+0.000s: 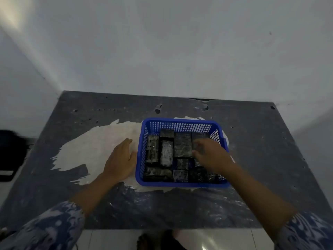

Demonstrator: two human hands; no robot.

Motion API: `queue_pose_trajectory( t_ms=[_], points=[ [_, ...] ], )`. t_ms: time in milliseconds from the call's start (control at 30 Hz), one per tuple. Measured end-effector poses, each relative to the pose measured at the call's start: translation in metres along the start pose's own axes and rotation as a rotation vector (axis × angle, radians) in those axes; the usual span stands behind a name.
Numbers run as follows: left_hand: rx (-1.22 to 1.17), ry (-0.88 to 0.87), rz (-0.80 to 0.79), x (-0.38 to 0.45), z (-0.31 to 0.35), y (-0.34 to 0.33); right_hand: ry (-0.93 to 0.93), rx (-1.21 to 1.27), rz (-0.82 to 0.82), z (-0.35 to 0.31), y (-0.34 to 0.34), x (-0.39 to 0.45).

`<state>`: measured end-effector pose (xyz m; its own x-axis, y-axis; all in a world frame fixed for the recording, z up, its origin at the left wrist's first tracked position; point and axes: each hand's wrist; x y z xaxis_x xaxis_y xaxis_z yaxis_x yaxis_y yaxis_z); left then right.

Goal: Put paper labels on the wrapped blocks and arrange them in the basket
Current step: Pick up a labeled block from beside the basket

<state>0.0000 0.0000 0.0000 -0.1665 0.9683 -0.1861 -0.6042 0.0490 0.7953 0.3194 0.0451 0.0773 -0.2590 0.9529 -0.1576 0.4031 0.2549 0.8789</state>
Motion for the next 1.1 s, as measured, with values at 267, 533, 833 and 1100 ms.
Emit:
queue_pose_trajectory(
  t_ms=[267, 533, 833, 1100],
  points=[
    [0.148, -0.013, -0.051, 0.034, -0.033, -0.029, 0.032, -0.161, -0.157, 0.036, -0.041, 0.033],
    [0.397, -0.073, -0.051, 0.052, -0.055, -0.046, 0.233, -0.246, -0.313, 0.064, -0.059, 0.065],
    [0.424, -0.048, -0.045, 0.054, -0.058, -0.049, 0.284, -0.293, -0.317, 0.068, -0.073, 0.075],
    [0.403, -0.055, -0.049, 0.054, -0.059, -0.048, 0.315, -0.336, -0.332, 0.069, -0.074, 0.081]
  ],
)
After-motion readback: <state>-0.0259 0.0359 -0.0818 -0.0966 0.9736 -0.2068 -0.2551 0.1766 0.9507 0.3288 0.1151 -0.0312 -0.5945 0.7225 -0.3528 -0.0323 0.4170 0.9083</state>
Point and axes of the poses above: each hand's wrist, its own x-axis towards the middle knuckle, its own y-axis out of the back of the hand, z = x × y, and after that the axes turned 3 degrees about z, right-handed
